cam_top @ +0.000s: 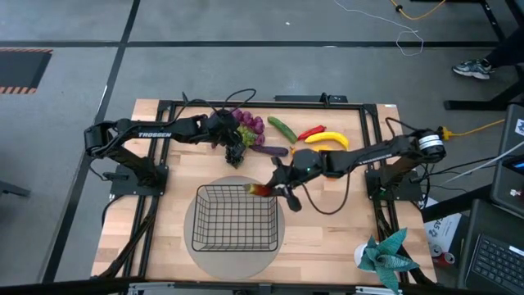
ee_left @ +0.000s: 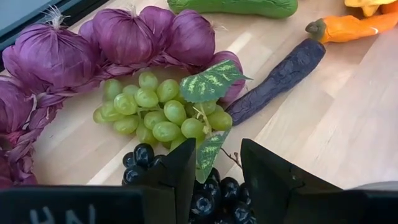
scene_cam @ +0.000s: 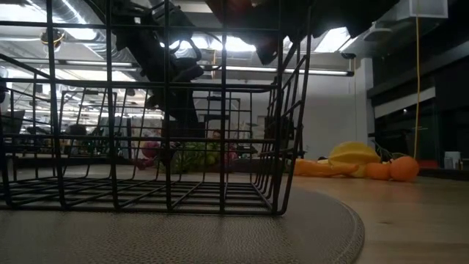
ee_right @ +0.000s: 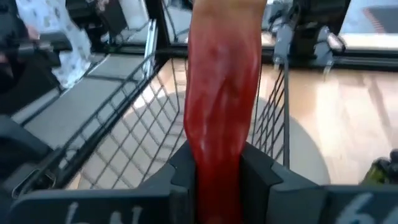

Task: Build produce basket
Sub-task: Put the dark red chili pepper into the black wire basket, then put the starfruit into the black wire basket

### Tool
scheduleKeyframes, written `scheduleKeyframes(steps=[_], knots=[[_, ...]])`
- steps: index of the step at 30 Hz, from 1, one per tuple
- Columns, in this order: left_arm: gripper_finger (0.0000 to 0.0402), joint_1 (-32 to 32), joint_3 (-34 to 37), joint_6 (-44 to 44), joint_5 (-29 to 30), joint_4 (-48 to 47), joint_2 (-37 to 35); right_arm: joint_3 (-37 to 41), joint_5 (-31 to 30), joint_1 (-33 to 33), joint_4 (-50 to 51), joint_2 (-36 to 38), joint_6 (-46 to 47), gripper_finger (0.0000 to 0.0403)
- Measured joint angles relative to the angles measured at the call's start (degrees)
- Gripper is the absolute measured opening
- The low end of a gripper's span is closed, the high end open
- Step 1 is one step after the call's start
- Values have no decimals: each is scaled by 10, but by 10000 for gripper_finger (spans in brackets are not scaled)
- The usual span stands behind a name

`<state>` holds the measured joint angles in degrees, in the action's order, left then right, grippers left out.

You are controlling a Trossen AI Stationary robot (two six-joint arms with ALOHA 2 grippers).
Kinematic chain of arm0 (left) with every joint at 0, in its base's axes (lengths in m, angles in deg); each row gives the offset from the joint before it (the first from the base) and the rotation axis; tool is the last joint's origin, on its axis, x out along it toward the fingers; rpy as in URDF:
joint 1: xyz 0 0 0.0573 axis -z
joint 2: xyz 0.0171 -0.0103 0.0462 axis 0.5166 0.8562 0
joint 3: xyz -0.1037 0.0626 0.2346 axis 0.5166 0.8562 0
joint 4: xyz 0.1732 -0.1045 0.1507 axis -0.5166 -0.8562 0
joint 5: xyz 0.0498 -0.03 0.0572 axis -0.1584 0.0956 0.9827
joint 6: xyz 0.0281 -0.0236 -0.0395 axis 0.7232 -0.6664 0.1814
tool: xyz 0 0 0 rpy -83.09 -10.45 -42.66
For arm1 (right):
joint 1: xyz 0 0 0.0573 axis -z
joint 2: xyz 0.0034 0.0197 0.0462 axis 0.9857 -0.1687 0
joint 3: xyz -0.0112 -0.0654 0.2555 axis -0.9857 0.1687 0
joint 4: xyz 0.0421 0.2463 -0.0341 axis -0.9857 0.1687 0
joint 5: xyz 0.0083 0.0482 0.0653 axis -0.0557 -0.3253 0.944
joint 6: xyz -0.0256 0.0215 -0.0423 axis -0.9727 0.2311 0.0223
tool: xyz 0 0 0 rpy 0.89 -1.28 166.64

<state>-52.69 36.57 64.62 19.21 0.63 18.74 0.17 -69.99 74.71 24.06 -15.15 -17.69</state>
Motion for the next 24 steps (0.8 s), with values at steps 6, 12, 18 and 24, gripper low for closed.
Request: scheduleKeyframes(steps=[6,12,18,24], knots=[[122,0,0,0,0,0,0,-41,-7,-23,2,-32,18,130],[122,0,0,0,0,0,0,-86,-6,-45,6,-77,4,151],[122,0,0,2,0,1,0,-109,-6,-44,47,-72,31,153],[122,0,0,2,0,-1,0,-152,-46,-37,258,-20,59,155]])
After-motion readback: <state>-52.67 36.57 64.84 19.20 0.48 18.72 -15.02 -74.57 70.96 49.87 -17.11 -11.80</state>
